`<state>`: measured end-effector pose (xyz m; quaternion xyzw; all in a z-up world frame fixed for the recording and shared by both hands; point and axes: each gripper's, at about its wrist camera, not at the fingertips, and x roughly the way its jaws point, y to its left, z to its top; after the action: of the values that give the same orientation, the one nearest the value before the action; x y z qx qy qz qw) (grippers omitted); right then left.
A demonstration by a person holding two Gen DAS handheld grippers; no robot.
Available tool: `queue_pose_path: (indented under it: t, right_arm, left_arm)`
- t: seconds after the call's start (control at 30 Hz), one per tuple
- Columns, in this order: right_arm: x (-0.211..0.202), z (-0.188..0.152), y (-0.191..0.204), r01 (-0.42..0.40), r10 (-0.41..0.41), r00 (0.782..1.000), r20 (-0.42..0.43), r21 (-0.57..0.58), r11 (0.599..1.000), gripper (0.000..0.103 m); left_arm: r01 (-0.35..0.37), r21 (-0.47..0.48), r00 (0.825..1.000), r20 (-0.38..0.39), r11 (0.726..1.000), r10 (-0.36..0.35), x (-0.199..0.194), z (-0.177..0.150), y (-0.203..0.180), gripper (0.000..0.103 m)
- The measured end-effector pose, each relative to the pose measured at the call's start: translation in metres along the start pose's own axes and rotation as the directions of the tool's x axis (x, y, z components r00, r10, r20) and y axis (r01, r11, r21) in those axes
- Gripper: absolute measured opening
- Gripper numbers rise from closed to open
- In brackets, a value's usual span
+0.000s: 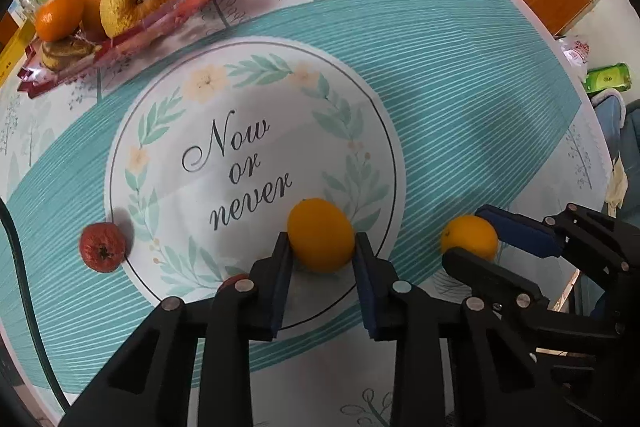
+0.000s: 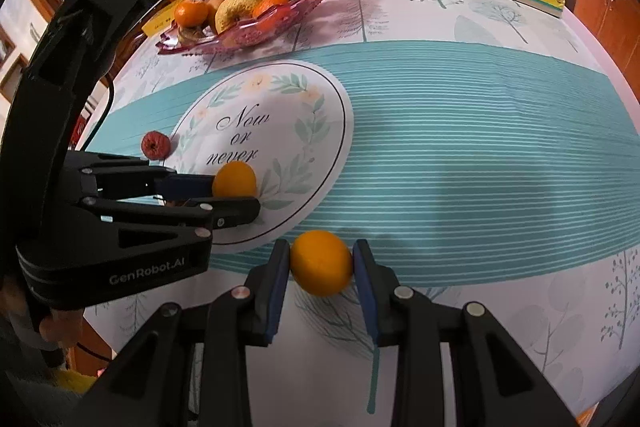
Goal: Organize fruits
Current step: 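Carry both mandarins up and over the pink bowl with both tools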
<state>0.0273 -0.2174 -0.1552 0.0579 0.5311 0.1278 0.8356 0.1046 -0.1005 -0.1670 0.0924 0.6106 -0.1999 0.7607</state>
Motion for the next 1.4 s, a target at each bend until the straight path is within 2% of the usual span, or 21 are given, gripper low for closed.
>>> queue_pose_path:
  t: [0.17, 0.27, 0.5, 0.67, 0.87, 1.0, 1.1, 1.17, 1.23, 1.4]
  right_arm:
    - [-0.015, 0.006, 0.0, -0.013, 0.011, 0.999, 0.039, 0.043, 0.999, 0.033]
    - [-0.031, 0.016, 0.002, -0.034, 0.029, 0.996, 0.079, 0.059, 0.998, 0.033]
    - [-0.08, 0.056, 0.025, -0.037, 0.034, 0.98, 0.194, 0.014, 0.999, 0.033]
    - [-0.117, 0.097, 0.049, -0.022, 0.036, 0.962, 0.269, -0.052, 0.998, 0.033]
    - [-0.146, 0.157, 0.074, -0.015, 0.05, 0.94, 0.337, -0.104, 0.994, 0.033]
    - [-0.155, 0.199, 0.081, -0.013, 0.045, 0.931, 0.363, -0.092, 0.996, 0.033]
    - [-0.151, 0.231, 0.084, -0.019, 0.041, 0.929, 0.367, -0.063, 0.998, 0.033]
    - [-0.142, 0.246, 0.084, -0.035, 0.047, 0.933, 0.356, -0.04, 0.999, 0.033]
    - [-0.128, 0.258, 0.083, -0.051, 0.052, 0.941, 0.334, -0.012, 0.999, 0.033]
    - [-0.072, 0.276, 0.078, -0.061, 0.045, 0.97, 0.239, 0.06, 0.996, 0.033]
  left_arm:
    - [0.009, 0.009, 0.999, 0.037, 1.0, -0.009, -0.028, 0.006, 0.003, 0.028]
    - [0.013, 0.004, 0.996, 0.086, 1.0, -0.014, -0.058, 0.014, 0.005, 0.028]
    - [-0.003, -0.015, 0.976, 0.218, 1.0, 0.006, -0.132, 0.029, 0.024, 0.028]
    - [-0.092, -0.019, 0.941, 0.326, 0.996, 0.093, -0.193, 0.045, 0.049, 0.028]
    - [-0.185, -0.064, 0.874, 0.446, 0.981, 0.194, -0.265, 0.066, 0.084, 0.028]
    - [-0.222, -0.103, 0.842, 0.482, 0.97, 0.243, -0.289, 0.081, 0.11, 0.028]
    - [-0.229, -0.128, 0.829, 0.494, 0.965, 0.262, -0.297, 0.092, 0.128, 0.028]
    - [-0.225, -0.145, 0.829, 0.492, 0.964, 0.267, -0.295, 0.1, 0.141, 0.028]
    - [-0.216, -0.161, 0.836, 0.479, 0.963, 0.267, -0.286, 0.109, 0.155, 0.028]
    - [-0.164, -0.173, 0.878, 0.423, 0.971, 0.224, -0.244, 0.13, 0.18, 0.028]
